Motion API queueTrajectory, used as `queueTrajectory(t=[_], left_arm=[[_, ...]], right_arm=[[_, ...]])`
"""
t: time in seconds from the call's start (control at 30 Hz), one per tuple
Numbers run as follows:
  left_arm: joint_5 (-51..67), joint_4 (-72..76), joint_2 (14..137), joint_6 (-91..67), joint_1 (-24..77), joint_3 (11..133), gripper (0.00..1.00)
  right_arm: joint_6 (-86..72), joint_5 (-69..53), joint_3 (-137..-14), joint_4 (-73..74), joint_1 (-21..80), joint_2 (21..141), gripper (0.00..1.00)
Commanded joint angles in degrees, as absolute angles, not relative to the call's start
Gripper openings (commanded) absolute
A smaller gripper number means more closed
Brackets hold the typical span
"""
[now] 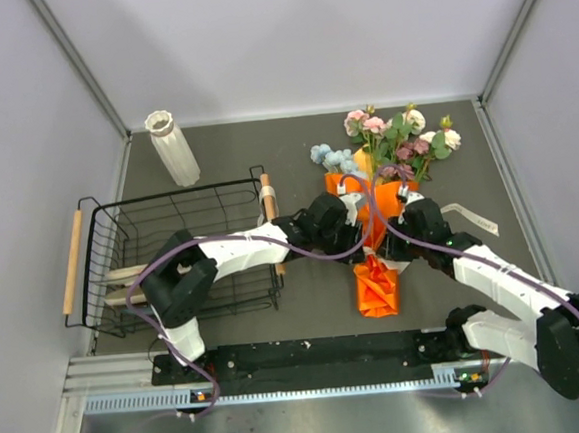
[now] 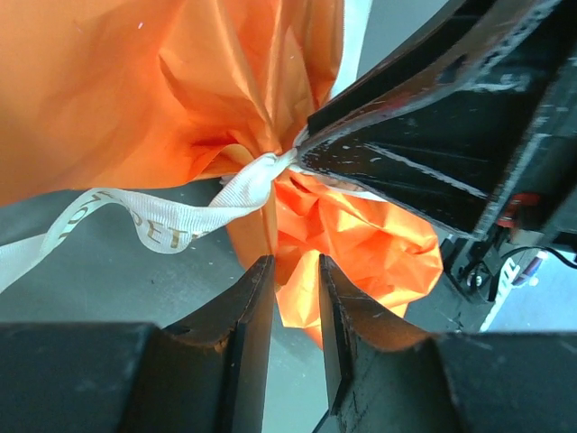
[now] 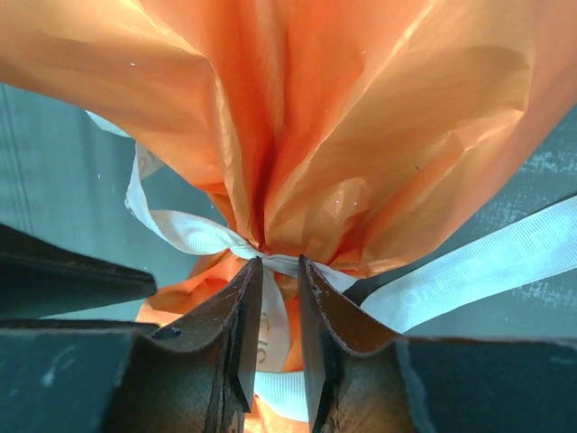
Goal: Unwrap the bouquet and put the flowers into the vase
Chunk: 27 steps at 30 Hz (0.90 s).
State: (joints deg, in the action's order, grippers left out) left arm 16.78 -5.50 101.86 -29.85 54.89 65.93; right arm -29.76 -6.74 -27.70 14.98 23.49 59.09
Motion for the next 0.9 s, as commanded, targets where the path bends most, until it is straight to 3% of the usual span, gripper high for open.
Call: queueTrajectory(t=[0.0, 0.3, 0.53, 0.87], left_arm=[[15.56, -4.48, 104.59, -28.83, 55.55, 65.57, 0.31], [14.85, -5.36, 106.35, -27.95, 55.63, 65.21, 0.30], [14.85, -4.14, 104.95, -28.21, 55.63, 63.64, 0.28], [16.00, -1.06, 103.98, -29.62, 55.63, 62.05, 0.29]], right_arm=[[-25.40, -8.78, -31.20, 15.21, 23.38, 60.64, 0.26], [-22.06, -9.14, -32.95, 16.87, 23.38, 59.59, 0.29], [-21.97, -8.70, -33.58, 15.82, 23.29, 59.59, 0.13], [-22.32, -10.63, -31.64, 14.50, 23.38, 63.19, 0.22]])
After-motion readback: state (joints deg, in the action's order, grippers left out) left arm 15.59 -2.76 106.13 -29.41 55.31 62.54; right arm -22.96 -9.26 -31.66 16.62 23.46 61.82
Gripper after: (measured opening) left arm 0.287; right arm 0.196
